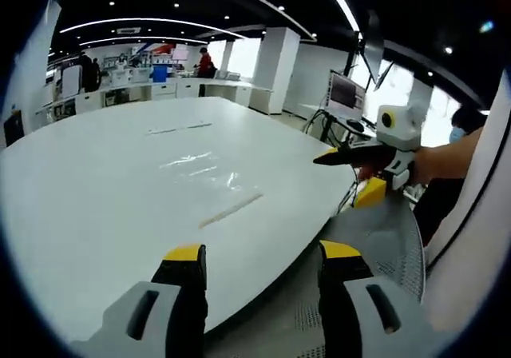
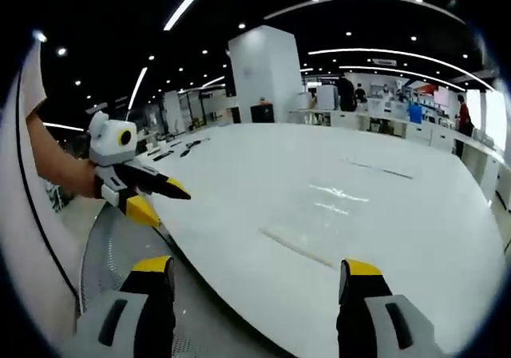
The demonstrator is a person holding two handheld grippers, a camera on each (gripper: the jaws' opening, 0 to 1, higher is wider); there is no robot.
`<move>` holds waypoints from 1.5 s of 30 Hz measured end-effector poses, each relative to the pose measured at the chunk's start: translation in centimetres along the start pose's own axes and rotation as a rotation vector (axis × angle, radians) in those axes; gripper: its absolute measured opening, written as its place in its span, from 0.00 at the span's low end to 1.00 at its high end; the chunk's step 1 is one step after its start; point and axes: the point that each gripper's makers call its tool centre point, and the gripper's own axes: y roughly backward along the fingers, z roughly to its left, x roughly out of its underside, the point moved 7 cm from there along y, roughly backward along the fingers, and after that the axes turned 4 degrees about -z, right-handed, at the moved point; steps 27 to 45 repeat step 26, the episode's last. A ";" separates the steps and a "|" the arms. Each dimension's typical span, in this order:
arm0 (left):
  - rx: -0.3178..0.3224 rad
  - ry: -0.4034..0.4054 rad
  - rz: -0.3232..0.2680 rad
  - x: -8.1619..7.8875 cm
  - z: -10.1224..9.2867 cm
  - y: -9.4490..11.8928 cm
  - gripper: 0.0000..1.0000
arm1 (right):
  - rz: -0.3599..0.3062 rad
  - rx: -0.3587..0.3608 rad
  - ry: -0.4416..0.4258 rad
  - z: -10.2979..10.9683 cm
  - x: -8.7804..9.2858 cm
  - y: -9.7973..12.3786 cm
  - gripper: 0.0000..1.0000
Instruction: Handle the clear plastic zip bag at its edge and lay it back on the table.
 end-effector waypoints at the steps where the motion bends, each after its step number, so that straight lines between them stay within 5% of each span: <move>1: -0.006 -0.011 0.000 0.0 -0.1 0.1 0.54 | -0.002 0.001 -0.001 0.0 0.0 0.0 0.85; 18: -0.137 0.012 -0.072 -0.5 0.6 1.9 0.53 | -0.033 -0.006 -0.002 0.6 0.0 0.4 0.83; 26: -0.150 0.008 -0.134 -0.5 0.9 2.7 0.57 | -0.043 0.007 -0.025 0.4 -0.1 0.4 0.82; 45: -0.150 0.008 -0.134 -0.5 0.9 2.7 0.57 | -0.043 0.007 -0.025 0.4 -0.1 0.4 0.82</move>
